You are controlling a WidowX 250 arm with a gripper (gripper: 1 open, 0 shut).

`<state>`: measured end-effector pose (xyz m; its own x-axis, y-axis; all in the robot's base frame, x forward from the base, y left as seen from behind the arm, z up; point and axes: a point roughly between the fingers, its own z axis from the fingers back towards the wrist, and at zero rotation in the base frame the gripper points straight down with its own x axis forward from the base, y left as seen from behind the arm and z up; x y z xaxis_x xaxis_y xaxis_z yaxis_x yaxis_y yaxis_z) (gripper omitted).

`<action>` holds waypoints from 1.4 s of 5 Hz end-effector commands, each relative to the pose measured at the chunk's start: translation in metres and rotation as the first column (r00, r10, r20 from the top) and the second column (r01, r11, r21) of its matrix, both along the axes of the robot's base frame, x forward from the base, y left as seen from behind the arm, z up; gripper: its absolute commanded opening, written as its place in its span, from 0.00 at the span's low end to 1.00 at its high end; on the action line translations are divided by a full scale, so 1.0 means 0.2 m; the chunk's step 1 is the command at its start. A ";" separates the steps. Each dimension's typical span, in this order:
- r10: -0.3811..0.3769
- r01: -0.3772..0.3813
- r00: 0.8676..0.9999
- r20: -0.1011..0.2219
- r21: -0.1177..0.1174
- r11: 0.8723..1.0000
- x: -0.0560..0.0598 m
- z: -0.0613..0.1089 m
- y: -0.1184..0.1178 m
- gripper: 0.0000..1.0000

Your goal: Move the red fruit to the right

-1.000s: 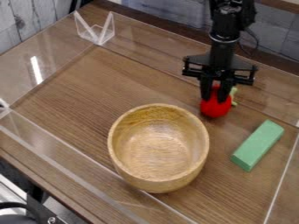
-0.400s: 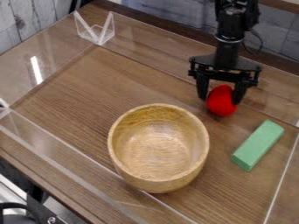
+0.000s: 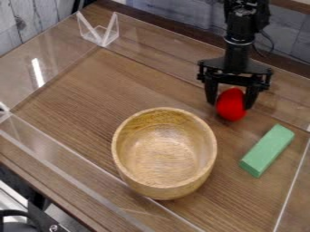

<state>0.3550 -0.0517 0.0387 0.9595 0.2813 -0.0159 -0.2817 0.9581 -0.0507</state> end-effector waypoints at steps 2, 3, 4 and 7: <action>-0.035 0.039 0.995 0.089 -0.035 0.999 0.06 0.15 0.00 1.00; -0.056 0.061 0.994 0.095 -0.047 0.997 0.03 0.18 0.03 1.00; -0.077 0.083 0.992 0.101 -0.058 0.995 0.01 0.20 0.05 1.00; -0.073 0.087 0.987 0.140 -0.100 0.991 0.07 0.36 0.01 1.00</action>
<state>0.3578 -0.0521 0.0720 0.9782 0.2066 -0.0209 -0.2073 0.9659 -0.1552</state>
